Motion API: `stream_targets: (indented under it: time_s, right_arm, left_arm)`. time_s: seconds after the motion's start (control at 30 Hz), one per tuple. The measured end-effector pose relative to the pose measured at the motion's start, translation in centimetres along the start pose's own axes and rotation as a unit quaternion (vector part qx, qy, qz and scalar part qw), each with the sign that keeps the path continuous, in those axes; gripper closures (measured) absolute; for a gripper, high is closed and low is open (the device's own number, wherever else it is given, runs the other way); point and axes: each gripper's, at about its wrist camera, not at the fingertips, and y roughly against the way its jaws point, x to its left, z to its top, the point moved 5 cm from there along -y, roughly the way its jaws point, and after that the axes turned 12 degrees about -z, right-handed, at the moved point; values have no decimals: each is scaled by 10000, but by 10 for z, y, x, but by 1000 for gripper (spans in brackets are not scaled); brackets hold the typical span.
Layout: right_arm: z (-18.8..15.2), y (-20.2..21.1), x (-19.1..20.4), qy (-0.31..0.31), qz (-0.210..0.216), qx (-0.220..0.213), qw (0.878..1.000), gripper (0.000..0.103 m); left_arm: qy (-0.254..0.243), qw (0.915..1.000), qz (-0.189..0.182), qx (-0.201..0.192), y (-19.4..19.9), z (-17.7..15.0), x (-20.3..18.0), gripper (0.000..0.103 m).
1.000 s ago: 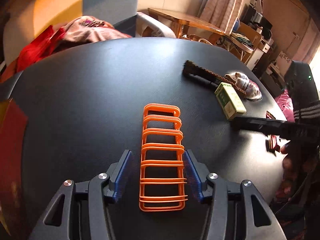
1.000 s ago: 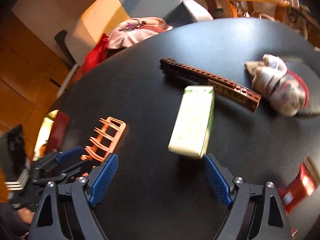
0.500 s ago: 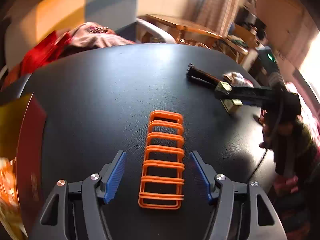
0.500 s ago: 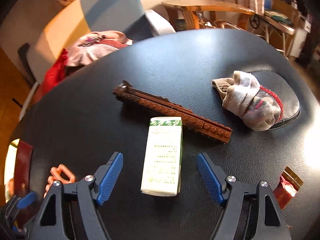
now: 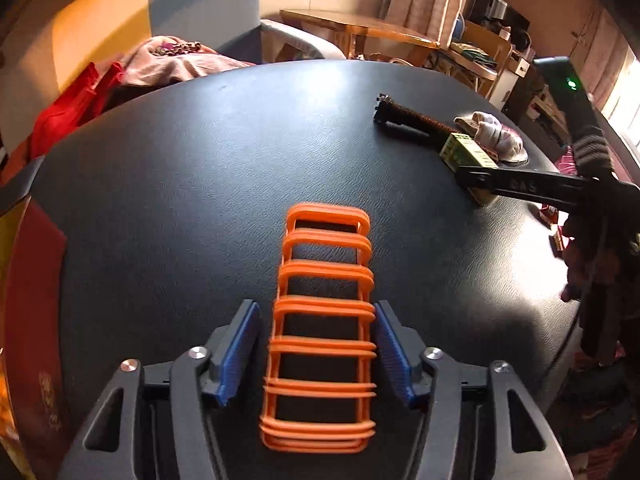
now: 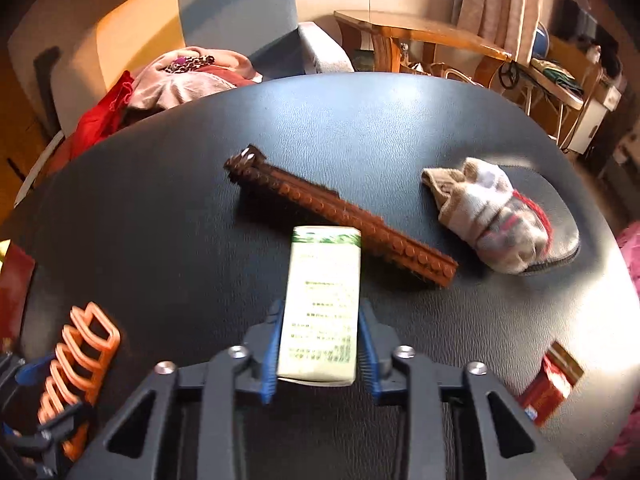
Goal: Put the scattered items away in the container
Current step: 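Grasp the orange rack with the left gripper while the right gripper grasps the pale green-labelled box, then carry the rack and pale box with both grippers over the gold box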
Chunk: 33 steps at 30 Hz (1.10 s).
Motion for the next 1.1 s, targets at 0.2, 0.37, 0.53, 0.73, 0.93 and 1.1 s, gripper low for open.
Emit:
stream_targets:
  time_s: [0.2,0.37,0.53,0.73,0.93,1.1]
  right_arm:
    - [-30,20,6,-74,223,-98,9997,73]
    - [-53,33,20,-268,468,-115,9985,73]
    - [-79,51,33,-204,534,-136,9983,72]
    - [-94,63,40,-165,517,-127,9984,60]
    - [-95,64,43,-166,404,-144,9989,57]
    - [-94,62,45,-117,261,-209,9994,59]
  left_arm:
    - [153,9998,-126,-50,14,-19,-3,51]
    - [229,9994,-260,-81,28,-43,-10,51]
    - [220,9990,-371,-78,44,-65,-12,50]
    - [127,9991,-381,-102,52,-70,-7,39]
    - [-93,9997,-228,-90,46,-60,-12,39]
    - [-150,9999,-36,-58,37,-59,-14,47]
